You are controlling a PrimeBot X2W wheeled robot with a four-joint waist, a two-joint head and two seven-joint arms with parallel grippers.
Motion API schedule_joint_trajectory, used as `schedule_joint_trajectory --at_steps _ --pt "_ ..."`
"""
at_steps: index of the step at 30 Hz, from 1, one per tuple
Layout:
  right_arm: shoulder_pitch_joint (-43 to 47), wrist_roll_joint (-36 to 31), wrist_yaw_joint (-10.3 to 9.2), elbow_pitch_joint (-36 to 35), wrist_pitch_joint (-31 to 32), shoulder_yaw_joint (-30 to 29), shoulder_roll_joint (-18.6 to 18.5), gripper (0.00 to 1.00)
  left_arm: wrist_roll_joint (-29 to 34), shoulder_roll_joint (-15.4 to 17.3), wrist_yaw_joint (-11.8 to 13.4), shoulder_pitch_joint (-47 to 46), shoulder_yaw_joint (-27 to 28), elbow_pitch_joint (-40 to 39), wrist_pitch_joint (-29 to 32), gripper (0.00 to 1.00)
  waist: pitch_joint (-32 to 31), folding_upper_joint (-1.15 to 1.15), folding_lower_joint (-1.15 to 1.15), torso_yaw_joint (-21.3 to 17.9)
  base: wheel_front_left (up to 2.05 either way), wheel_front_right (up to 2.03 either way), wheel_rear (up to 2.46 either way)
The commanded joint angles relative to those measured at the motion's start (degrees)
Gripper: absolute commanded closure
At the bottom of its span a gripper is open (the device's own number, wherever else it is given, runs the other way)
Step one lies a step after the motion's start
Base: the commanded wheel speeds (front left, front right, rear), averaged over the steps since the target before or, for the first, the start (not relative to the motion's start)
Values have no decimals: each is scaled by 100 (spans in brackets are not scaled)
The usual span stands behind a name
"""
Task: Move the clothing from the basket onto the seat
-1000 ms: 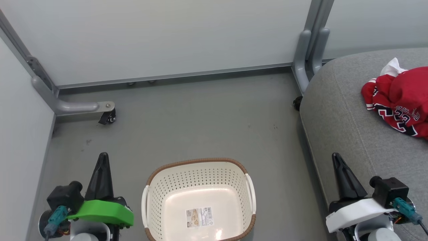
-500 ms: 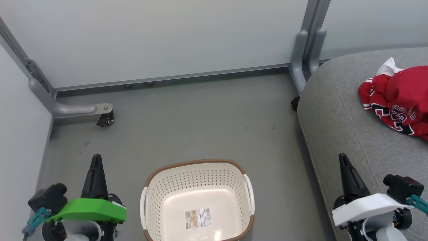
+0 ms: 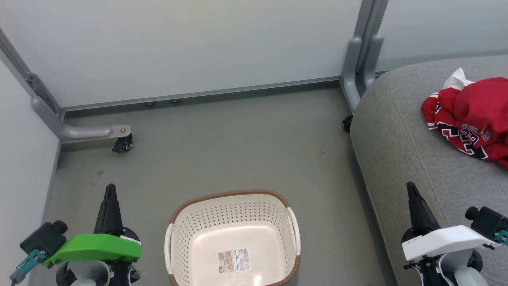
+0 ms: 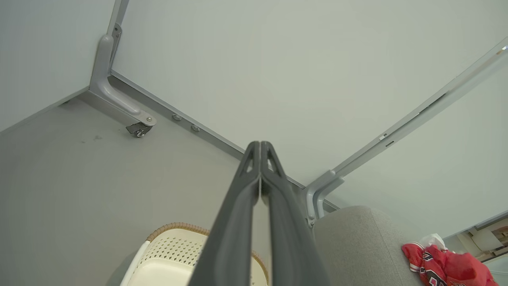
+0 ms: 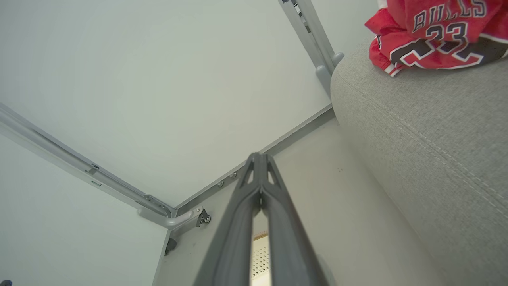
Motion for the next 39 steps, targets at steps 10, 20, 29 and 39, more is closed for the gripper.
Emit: schedule_joint_trajectory --at_steps 10,20,29,39 --pt "-200 927 -1 17 192 -46 -86 100 -870 26 19 -110 100 -108 213 100 -18 15 0 -41 0 0 0" --pt "-244 1649 -2 77 337 -62 -117 100 -1534 28 25 -127 158 -128 390 100 -35 18 0 -80 0 0 0" --pt "-280 2255 -2 126 460 -73 -146 100 -2077 30 30 -140 209 -143 539 100 -51 22 0 -115 0 0 0" --pt "-318 2866 -3 177 573 -79 -181 100 -2639 32 28 -153 257 -157 685 100 -68 25 0 -154 0 0 0"
